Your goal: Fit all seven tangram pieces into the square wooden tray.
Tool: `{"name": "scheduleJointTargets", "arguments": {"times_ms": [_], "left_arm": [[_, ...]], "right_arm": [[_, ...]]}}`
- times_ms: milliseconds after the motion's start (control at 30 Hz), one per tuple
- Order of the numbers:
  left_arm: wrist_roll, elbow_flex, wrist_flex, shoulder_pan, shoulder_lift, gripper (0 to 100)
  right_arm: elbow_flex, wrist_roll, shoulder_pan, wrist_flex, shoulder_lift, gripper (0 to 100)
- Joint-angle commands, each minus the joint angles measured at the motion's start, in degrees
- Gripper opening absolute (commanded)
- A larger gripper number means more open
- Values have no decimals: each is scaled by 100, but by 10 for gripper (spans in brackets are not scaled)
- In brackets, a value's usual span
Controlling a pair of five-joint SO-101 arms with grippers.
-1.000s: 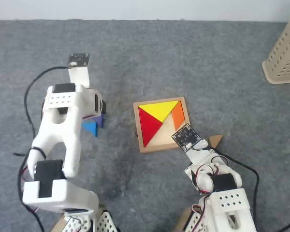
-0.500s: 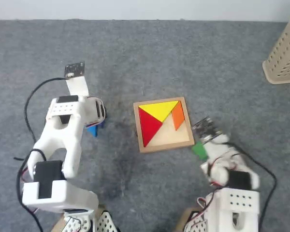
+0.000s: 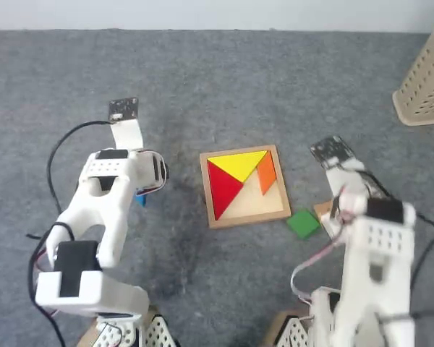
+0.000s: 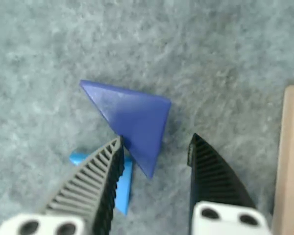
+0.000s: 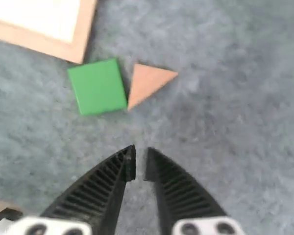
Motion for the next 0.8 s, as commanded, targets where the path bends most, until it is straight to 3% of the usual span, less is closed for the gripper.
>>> {"name": "scheduleJointTargets", "arguments": {"times_ms": [0, 167, 433, 767], "left_arm": [[-158, -22, -62, 9, -316, 208], [-229, -22, -70, 9, -308, 208], [-229, -22, -79, 9, -308, 208], [-229, -48, -79, 9, -308, 208]], "right_arm": [[-1011, -132, -215, 127, 963, 183], [-1785, -800, -242, 110, 2079, 213], [-2576, -2593, -655, -233, 3644, 213], [-2857, -3138, -971, -444, 4435, 217]]}}
